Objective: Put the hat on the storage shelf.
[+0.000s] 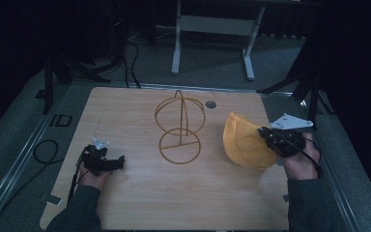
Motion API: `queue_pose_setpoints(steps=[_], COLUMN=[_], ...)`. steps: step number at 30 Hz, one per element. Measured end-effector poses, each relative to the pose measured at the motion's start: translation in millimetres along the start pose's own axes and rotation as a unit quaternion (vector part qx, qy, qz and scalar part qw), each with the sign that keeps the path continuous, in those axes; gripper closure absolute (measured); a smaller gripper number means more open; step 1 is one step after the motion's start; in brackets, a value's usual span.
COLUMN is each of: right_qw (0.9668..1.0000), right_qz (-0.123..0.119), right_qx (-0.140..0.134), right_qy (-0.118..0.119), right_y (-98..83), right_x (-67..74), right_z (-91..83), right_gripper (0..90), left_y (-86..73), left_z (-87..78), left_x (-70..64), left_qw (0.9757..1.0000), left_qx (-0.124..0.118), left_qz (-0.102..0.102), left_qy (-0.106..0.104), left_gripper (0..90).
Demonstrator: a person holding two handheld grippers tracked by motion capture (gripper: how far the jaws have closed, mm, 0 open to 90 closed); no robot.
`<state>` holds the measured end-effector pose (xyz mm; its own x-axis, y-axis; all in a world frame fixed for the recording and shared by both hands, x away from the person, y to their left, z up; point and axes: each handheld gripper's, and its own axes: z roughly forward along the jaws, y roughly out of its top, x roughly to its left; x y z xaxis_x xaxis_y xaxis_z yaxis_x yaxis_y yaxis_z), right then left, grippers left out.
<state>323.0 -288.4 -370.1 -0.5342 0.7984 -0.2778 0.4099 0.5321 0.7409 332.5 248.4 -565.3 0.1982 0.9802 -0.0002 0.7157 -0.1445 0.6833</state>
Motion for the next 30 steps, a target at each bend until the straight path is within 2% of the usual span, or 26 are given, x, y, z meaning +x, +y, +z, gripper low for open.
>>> queue_pose_setpoints(steps=[5, 10, 12, 17, 22, 24, 30], right_qw=[0.9994, 0.9968, 0.9964, 0.9955, 0.9955, 0.9947, 0.9910], right_qz=[-0.017, -0.023, -0.021, -0.019, -0.011, -0.011, -0.027], right_qx=[0.025, 0.052, 0.050, 0.045, 0.050, 0.054, 0.085], right_qy=[0.018, 0.056, 0.065, 0.081, 0.079, 0.087, 0.100], right_y=[11.5, 25.8, 29.6, 35.2, 33.7, 32.2, 29.2], right_x=[6.7, 14.3, 15.4, 11.7, 1.9, 0.0, 1.5], right_z=[26.4, 58.7, 66.3, 66.7, 61.5, 60.0, 59.9], right_gripper=[81.9, 78.4, 75.7, 72.9, 72.8, 72.1, 70.4], left_y=[0.0, -0.3, -0.5, -0.9, -1.1, -1.1, -1.1], left_z=[-0.1, -0.2, -0.4, -0.7, -0.9, -0.9, -0.9], left_x=[0.0, 0.0, 0.1, 0.2, 0.2, 0.2, 0.1], left_qw=[1.0000, 1.0000, 1.0000, 1.0000, 1.0000, 1.0000, 1.0000], left_qx=[0.000, 0.000, 0.000, -0.001, -0.001, -0.001, -0.001], left_qz=[0.000, 0.000, 0.001, 0.003, 0.003, 0.003, 0.003], left_qy=[0.000, 0.000, -0.001, -0.002, -0.002, -0.002, -0.002], left_gripper=[0.2, 0.3, 0.2, 0.3, 0.2, 0.2, 0.2])
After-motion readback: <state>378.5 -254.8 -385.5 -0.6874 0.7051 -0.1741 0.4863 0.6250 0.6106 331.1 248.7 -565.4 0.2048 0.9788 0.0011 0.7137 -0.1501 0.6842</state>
